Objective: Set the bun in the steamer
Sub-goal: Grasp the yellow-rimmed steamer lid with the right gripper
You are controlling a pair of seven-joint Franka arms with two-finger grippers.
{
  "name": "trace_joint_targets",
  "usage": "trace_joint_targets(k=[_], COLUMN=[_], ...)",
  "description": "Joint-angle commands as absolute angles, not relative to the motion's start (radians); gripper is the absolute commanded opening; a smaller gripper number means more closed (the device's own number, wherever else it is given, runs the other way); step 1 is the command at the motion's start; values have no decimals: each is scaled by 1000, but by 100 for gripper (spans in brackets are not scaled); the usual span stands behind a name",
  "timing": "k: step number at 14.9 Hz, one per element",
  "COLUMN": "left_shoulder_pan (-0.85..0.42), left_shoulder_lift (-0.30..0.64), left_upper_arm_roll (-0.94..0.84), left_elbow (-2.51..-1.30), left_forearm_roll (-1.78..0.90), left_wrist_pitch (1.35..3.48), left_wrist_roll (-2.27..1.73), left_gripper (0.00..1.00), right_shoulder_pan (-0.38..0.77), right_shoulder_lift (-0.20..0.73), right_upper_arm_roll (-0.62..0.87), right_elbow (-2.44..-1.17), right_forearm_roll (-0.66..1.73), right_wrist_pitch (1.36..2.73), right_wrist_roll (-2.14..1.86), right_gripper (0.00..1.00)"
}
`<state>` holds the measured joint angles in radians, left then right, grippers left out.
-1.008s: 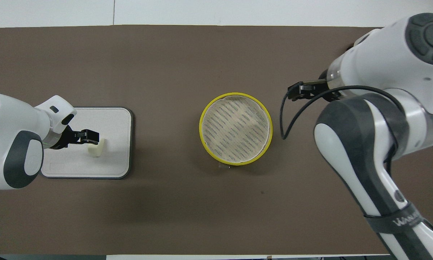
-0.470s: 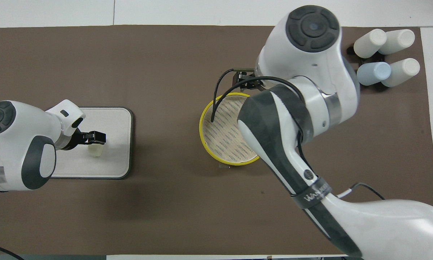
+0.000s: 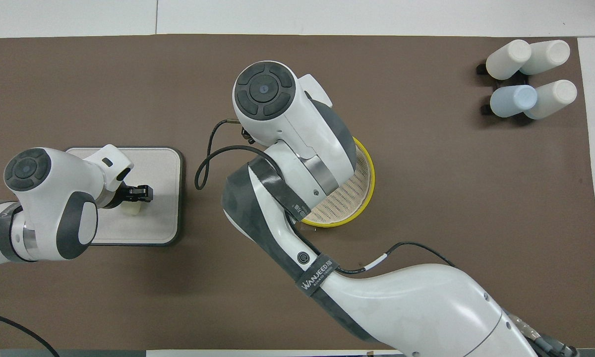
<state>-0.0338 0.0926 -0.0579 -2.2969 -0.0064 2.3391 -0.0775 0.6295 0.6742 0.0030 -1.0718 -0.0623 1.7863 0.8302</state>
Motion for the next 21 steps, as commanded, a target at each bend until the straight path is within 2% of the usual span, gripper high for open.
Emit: trace_joint_targets(k=[1,6,10,15,16,20,21], left_shoulder_pan=[-43,-46,-72,-72,-72,-72,-72], left_shoulder_lift=[87,75,71,52,52,52,52], left_upper_arm_roll=[-49,-57,-61,-75,-75,-78,-78], left_elbow=[-2301,-2100,-1939,-1896,-1888,-1879,-1879], left_forearm_roll=[0,2,-6,-38,-38,-46,-46], left_wrist_pitch=[2317,2015,1811,1775,1773,1766,1766], left_wrist_roll=[-104,-179,-241,-304,-313,-314,-316], left_gripper=[6,4,4,4,4,4,4], right_shoulder_pan=[634,660,660,655,655,663,667], right_shoulder_lift=[690,660,601,586,586,586,584], right_upper_arm_roll=[8,12,12,14,14,12,12], right_elbow=[-1045,-1140,-1281,-1313,-1313,-1312,-1312], right_forearm_roll=[-46,-3,5,8,9,29,29], right_wrist_pitch=[1811,1884,1950,1948,1950,1954,1953], right_wrist_roll=[838,776,698,640,640,655,664], right_gripper=[92,92,92,91,86,47,17])
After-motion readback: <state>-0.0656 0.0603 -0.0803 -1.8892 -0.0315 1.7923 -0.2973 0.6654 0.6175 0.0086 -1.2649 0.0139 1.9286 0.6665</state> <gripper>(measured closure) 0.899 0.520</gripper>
